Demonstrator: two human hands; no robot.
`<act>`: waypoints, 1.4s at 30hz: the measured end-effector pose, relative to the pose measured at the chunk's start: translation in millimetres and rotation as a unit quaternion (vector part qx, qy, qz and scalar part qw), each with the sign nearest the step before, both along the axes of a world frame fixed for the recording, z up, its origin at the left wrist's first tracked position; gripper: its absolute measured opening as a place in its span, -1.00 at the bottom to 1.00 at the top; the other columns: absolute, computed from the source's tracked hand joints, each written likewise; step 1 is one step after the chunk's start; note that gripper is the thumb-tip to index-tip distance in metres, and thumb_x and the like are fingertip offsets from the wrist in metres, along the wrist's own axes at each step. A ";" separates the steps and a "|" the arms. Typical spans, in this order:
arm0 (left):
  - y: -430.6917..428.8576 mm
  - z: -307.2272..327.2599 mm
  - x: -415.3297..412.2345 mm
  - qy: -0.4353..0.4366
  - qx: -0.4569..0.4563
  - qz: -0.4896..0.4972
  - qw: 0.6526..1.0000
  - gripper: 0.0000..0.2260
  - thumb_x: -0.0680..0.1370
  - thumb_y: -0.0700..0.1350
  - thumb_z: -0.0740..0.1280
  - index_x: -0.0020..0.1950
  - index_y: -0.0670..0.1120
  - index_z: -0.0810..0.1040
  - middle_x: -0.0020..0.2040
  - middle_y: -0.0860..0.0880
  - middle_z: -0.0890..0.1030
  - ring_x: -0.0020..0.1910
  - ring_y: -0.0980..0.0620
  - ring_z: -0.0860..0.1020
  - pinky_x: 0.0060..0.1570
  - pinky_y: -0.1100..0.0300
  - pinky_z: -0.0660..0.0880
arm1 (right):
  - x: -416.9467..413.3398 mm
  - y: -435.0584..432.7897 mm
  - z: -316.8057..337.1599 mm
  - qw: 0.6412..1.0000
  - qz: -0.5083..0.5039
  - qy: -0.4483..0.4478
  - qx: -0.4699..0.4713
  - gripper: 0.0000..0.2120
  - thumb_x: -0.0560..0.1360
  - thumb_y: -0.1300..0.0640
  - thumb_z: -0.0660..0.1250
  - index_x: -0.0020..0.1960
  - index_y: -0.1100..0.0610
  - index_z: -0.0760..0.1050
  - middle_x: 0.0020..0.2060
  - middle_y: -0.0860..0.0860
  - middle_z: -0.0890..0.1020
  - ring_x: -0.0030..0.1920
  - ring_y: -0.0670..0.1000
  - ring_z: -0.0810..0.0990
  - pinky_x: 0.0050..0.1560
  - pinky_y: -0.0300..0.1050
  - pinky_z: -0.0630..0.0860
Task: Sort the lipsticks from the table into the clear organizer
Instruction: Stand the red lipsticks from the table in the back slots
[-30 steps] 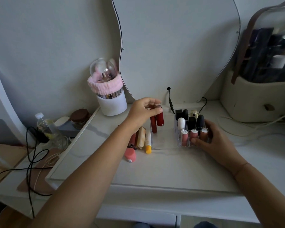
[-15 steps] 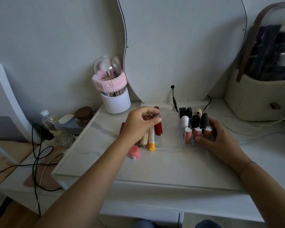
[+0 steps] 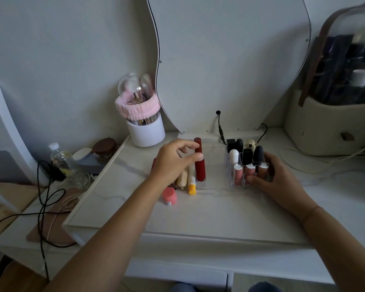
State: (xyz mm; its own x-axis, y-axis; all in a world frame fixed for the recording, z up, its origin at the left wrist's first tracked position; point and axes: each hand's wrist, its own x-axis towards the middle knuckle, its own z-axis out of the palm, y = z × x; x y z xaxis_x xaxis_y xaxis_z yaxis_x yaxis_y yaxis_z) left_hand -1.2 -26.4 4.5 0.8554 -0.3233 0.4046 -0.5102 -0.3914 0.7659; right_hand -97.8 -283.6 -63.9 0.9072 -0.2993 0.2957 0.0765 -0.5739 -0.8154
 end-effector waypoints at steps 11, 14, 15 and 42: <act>84.5 -27.7 68.2 0.174 0.094 0.178 0.964 -0.76 0.41 -0.05 0.46 0.00 -0.14 0.63 -0.08 -0.06 0.64 -0.01 -0.04 0.59 0.03 0.16 0.46 | 1.2 -1.1 -1.7 1.000 -0.010 -0.001 -0.015 -0.32 0.31 0.05 0.52 0.35 -0.12 0.30 -0.04 -0.28 0.54 -0.11 -0.42 0.47 -0.23 -0.50 0.32; 80.1 -38.0 74.0 0.201 0.123 0.170 0.957 -0.67 0.37 0.01 0.49 0.03 -0.15 0.63 -0.02 -0.07 0.65 -0.01 -0.02 0.59 0.06 0.14 0.47 | 1.0 -1.4 -2.1 1.000 -0.009 0.000 -0.015 -0.33 0.31 0.04 0.51 0.34 -0.12 0.30 -0.04 -0.26 0.55 -0.11 -0.43 0.48 -0.23 -0.49 0.32; 79.0 -39.0 75.4 0.201 0.121 0.169 0.957 -0.67 0.36 0.01 0.50 0.02 -0.15 0.63 -0.03 -0.08 0.66 -0.02 -0.01 0.59 0.06 0.14 0.47 | 1.0 -1.5 -2.3 1.000 -0.009 -0.001 -0.012 -0.33 0.31 0.06 0.51 0.34 -0.11 0.31 -0.05 -0.28 0.55 -0.13 -0.45 0.49 -0.26 -0.51 0.34; -15.2 73.6 28.0 0.062 -0.208 -0.058 0.974 -0.77 0.42 -0.25 0.43 0.00 0.01 0.57 -0.09 0.02 0.66 -0.11 0.17 0.61 -0.08 0.32 0.51 | 0.3 -0.2 -0.1 1.000 0.006 -0.002 0.013 -0.32 0.32 0.12 0.51 0.36 -0.04 0.31 -0.04 -0.36 0.50 -0.11 -0.52 0.46 -0.23 -0.61 0.35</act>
State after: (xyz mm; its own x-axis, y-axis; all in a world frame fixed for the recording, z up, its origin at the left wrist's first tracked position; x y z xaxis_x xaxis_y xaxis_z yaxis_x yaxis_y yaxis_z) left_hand 26.8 -41.6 78.1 0.8735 -0.2516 0.4168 -0.4257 0.0205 0.9046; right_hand -97.5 -283.8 -64.1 0.9092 -0.2963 0.2926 0.0870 -0.5519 -0.8294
